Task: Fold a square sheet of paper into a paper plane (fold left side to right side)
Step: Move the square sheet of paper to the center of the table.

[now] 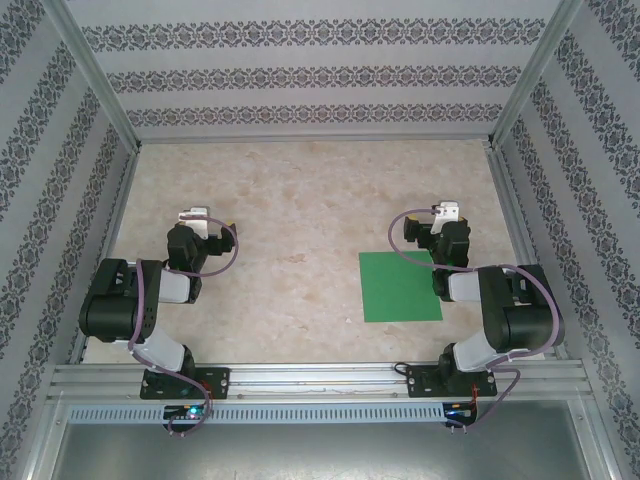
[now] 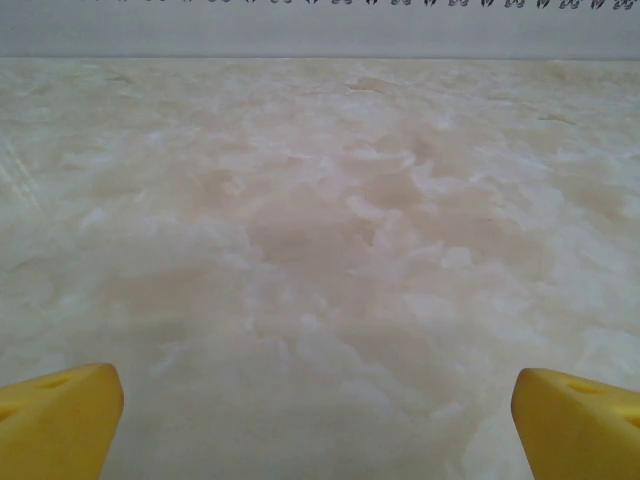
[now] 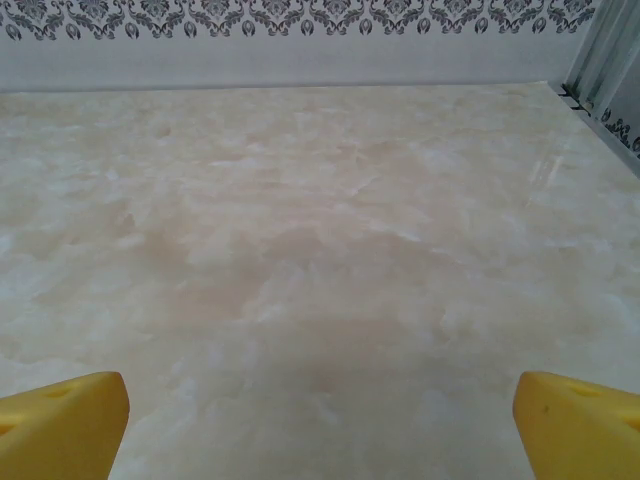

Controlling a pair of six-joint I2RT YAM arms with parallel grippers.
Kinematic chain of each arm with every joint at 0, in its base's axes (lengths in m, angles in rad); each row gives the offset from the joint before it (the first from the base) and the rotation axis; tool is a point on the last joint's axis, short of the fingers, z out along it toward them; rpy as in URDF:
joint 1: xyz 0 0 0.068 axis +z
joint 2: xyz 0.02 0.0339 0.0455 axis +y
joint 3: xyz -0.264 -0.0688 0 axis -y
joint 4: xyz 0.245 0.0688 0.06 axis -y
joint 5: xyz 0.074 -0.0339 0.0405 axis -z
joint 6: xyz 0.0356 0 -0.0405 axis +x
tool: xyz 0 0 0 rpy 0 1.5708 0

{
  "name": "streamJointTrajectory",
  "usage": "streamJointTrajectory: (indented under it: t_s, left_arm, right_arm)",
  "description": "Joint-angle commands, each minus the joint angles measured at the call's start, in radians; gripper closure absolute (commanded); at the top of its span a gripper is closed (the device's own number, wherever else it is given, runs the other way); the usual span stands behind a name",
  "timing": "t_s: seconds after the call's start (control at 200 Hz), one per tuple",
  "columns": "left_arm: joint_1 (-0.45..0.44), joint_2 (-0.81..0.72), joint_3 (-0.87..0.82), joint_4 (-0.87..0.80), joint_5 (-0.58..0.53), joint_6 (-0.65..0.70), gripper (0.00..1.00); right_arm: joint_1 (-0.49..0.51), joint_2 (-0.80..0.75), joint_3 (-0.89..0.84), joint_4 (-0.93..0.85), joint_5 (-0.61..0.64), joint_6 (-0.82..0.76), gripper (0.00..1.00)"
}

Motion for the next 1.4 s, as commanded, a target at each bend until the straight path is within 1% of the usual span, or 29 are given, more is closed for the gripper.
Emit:
streamJointTrajectory:
  t_s: [0.0,0.944,1.089,1.224,1.279,1.324,1.374,1.399]
  left_arm:
    - [0.016,-0.006,0.016,-0.016,0.02,0.02,0.01]
    - [0.015,-0.006,0.018,-0.02,0.019,0.02,0.0]
    - [0.016,-0.007,0.013,-0.01,0.002,0.012,0.01]
    - [0.015,-0.01,0.007,0.002,0.009,0.016,0.01]
    - [0.015,-0.043,-0.009,0.01,0.018,0.019,0.01]
    - [0.015,-0.104,-0.016,-0.037,0.01,0.018,0.01]
    - [0.015,-0.189,-0.015,-0.12,-0.008,0.011,0.01]
    - [0.015,-0.244,-0.009,-0.176,-0.016,0.004,0.0]
  right_arm:
    - [-0.007,0.003,0.011,0.03,-0.017,-0.012,0.02]
    - [-0.01,0.005,0.012,0.029,-0.022,-0.009,0.02]
    - [-0.01,0.003,0.011,0.03,-0.021,-0.009,0.02]
    - [-0.01,-0.003,0.007,0.037,-0.012,-0.004,0.02]
    - [-0.01,-0.037,-0.001,0.025,0.005,0.001,0.02]
    - [-0.009,-0.091,-0.004,-0.02,0.007,-0.002,0.02]
    - [-0.006,-0.168,0.007,-0.118,0.026,0.011,0.02]
    - [-0.006,-0.209,0.021,-0.202,0.036,0.03,0.02]
